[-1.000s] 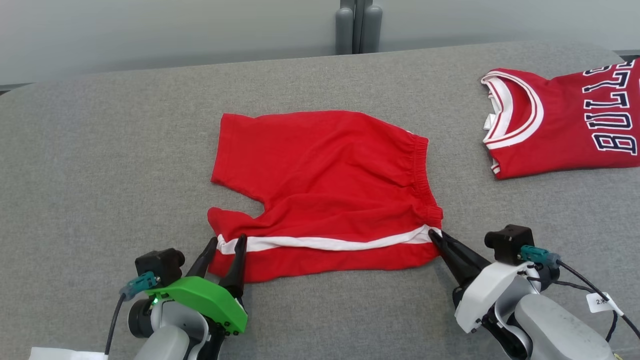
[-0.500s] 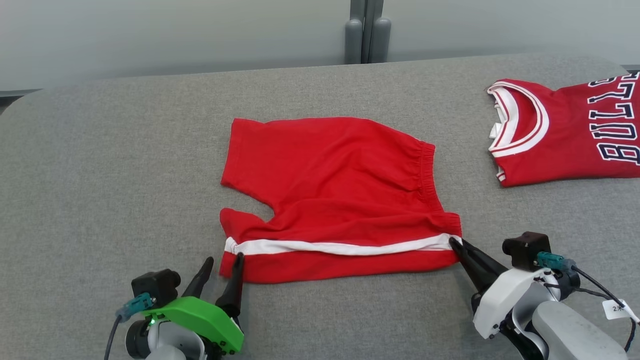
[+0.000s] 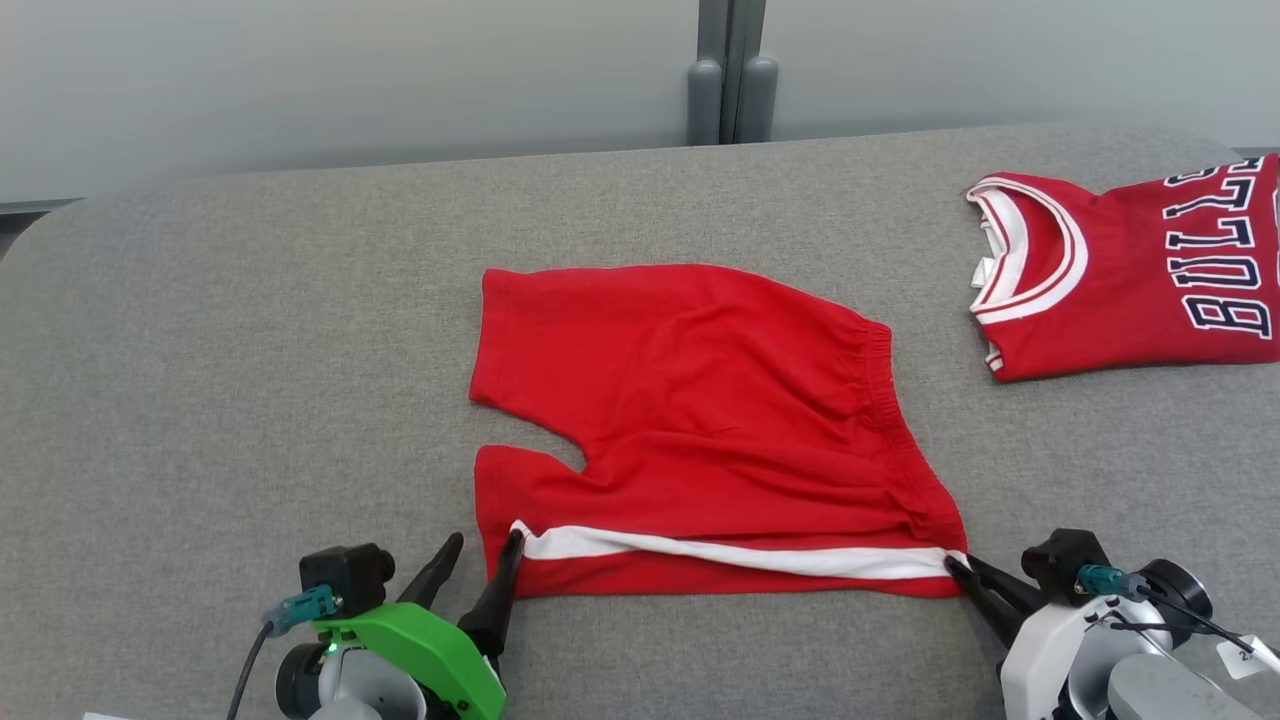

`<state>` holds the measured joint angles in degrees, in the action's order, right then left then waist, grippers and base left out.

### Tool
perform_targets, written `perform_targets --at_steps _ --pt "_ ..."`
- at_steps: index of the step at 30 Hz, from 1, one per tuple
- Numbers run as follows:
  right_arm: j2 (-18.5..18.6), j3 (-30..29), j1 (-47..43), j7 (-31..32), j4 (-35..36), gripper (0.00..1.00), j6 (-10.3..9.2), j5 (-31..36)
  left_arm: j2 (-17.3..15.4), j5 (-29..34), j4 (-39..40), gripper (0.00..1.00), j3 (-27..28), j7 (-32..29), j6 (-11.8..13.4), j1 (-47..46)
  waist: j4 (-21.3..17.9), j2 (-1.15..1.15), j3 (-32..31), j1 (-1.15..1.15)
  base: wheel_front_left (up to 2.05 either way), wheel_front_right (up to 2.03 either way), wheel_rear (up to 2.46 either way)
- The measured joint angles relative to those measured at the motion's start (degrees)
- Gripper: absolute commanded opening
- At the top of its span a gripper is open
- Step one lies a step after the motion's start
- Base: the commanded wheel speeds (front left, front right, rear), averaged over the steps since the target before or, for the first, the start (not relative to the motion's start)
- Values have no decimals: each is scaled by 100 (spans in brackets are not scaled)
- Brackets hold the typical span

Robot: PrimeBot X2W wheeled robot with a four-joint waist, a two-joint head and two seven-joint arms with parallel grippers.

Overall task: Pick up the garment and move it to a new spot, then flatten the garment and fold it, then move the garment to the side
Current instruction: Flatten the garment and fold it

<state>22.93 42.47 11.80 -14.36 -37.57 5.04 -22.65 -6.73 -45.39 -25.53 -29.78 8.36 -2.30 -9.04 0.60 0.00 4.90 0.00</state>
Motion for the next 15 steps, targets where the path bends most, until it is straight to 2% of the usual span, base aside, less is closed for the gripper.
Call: perform_targets --at_steps 10,15 --pt "-114 -67 15 -42 -203 0 44 -69 -85 -32 300 100 -243 -288 -265 -4 -49 0 -23 0 0 0 0" --pt "-147 -77 35 -51 -281 0 51 -111 -219 88 353 100 -365 -433 -275 -14 -26 0 -26 0 0 0 0"
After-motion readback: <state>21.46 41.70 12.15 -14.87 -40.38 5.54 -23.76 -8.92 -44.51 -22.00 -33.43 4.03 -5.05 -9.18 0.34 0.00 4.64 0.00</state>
